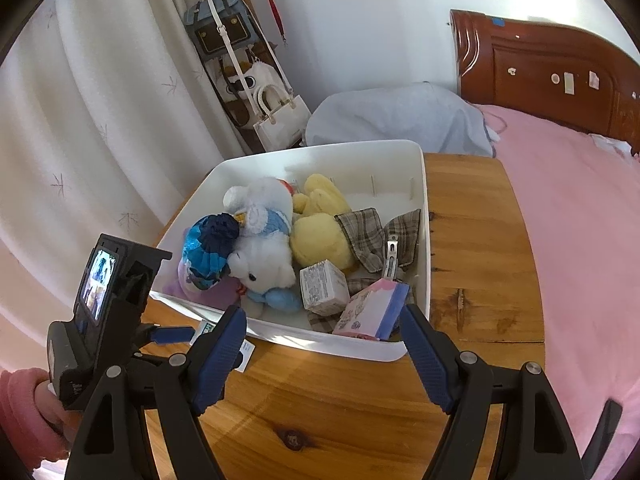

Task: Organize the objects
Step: 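Lower the left tool onto the green-labelled medicine box and close it, then lift the medicine box with the left tool and carry it over the tray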

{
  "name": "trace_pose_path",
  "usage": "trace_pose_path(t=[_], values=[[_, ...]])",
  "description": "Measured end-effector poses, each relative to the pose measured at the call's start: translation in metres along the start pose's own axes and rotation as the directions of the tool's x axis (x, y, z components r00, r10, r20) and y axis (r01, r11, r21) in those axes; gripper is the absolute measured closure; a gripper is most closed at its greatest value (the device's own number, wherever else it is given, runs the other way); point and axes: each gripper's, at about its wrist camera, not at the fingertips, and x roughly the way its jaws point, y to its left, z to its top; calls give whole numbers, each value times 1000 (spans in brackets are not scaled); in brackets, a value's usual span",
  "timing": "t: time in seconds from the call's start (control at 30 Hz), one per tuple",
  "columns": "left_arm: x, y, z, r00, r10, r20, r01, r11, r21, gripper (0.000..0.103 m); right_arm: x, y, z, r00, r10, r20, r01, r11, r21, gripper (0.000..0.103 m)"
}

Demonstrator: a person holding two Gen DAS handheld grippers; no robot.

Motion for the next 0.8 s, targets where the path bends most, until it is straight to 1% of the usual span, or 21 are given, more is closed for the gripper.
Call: trace_pose_path(t=[0.07, 0.13, 0.17, 0.33, 0.53, 0.67, 0.8], values=[[0, -1, -1, 1000, 3, 6, -3, 1000, -7, 29, 1, 0, -1, 1000, 1, -3, -1, 1000, 3, 23], [-1, -1, -2, 1000, 4, 11, -4, 1000, -16, 35, 1, 0, -2, 1000, 1, -9, -1, 1000, 1, 23], [-2, 0, -3, 1000, 4, 14, -3, 1000, -21, 36, 1, 0, -3, 1000, 0, -11, 0, 1000, 0, 23], [-9, 0, -10, 999, -11, 40, 13, 999, -41, 37, 1, 2, -4, 1000, -3, -18, 3, 1000, -8, 23], [-19, -2, -20, 999, -20, 43, 21, 999, -33, 37, 0, 6, -3, 999, -10, -35, 9, 1000, -22, 23], [-29, -2, -31, 998, -55, 26, 55, 999, 0, 37, -1, 10, -3, 999, -25, -44, 23, 998, -53, 23], [-41, -4, -41, 998, -55, 27, 54, 997, 55, 37, -1, 12, -3, 998, -43, -46, 40, 997, -62, 23]])
